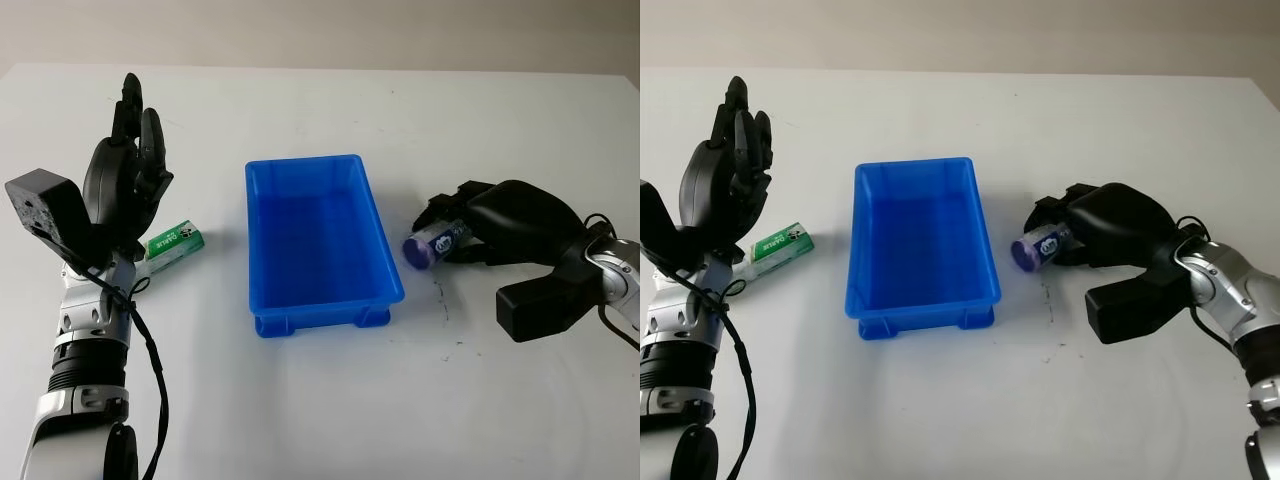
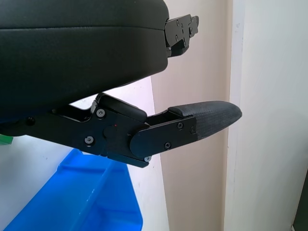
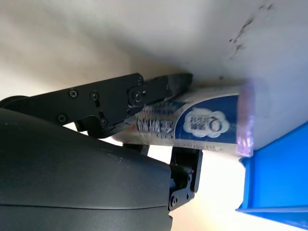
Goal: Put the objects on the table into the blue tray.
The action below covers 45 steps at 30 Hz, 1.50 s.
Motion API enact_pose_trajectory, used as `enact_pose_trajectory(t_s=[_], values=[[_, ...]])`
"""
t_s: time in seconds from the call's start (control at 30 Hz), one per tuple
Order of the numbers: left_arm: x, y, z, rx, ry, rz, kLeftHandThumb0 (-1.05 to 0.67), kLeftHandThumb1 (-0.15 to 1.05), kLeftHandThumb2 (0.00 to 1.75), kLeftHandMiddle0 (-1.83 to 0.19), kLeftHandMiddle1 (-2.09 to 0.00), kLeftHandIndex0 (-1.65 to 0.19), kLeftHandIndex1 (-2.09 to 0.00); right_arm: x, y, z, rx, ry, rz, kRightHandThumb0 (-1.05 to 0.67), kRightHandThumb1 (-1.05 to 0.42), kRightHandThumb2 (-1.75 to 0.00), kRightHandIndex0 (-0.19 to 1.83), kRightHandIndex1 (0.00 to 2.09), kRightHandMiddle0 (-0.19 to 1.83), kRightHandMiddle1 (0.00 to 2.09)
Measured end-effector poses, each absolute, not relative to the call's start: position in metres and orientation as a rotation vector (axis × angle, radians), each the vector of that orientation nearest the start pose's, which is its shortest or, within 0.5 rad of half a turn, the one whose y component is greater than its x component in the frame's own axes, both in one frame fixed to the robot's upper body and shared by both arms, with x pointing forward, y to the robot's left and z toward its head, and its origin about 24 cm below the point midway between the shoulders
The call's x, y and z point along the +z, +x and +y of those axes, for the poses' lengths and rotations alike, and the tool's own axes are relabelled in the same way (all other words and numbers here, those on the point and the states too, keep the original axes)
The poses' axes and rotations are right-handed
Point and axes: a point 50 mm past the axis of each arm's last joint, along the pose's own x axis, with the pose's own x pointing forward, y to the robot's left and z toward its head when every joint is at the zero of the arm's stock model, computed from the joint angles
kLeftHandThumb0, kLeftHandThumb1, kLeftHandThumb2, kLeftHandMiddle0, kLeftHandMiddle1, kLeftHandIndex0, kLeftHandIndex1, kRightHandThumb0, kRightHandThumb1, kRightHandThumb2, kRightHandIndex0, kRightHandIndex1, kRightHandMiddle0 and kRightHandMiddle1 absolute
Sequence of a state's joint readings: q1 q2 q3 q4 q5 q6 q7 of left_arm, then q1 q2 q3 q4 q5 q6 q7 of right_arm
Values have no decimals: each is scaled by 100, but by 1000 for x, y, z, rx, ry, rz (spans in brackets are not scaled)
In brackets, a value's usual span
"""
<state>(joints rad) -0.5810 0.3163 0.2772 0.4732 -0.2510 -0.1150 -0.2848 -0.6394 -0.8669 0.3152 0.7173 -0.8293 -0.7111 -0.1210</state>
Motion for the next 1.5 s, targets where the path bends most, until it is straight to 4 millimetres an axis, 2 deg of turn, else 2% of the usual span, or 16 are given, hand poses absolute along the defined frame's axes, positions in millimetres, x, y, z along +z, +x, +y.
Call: enact_pose_trajectory(t_s=[0.13,0.23,0.37,0.53,0.63,0.9,1.17,1.33,1.5], values=[[143,349,239,-62,-23,-296,-77,105,67,19,0,19,0,132,332,-258,411,-1682,-458,-53,-105,-34,66,209,41,209],[143,349,239,-63,-23,-296,-76,105,67,19,0,19,0,131,332,-256,392,-1686,-500,-50,-105,-33,89,209,55,209],[143,349,239,-63,-21,-292,-76,105,67,19,0,19,0,129,332,-255,383,-1665,-511,-42,-105,-23,83,209,45,209],[143,349,239,-62,-19,-290,-76,105,67,19,0,19,0,133,339,-250,321,-1610,-536,-39,-105,-11,87,209,65,209],[143,349,238,-63,-18,-289,-76,105,67,19,0,19,0,146,347,-247,246,-1574,-560,-36,-104,-10,85,209,65,209],[143,349,238,-65,-18,-288,-76,105,66,19,0,19,0,195,365,-236,38,-1440,-696,-32,-105,-10,91,209,73,209],[143,349,239,-59,-20,-287,-76,105,66,19,0,19,0,218,376,-212,-80,-1323,-797,-31,-105,-17,101,209,79,209],[142,349,238,-56,-21,-287,-75,105,67,19,0,19,0,220,379,-188,-12,-1225,-822,-35,-105,-21,102,209,78,209],[143,349,238,-56,-24,-289,-74,105,68,19,0,19,0,221,374,-147,232,-1150,-830,-38,-105,-28,93,209,68,209]])
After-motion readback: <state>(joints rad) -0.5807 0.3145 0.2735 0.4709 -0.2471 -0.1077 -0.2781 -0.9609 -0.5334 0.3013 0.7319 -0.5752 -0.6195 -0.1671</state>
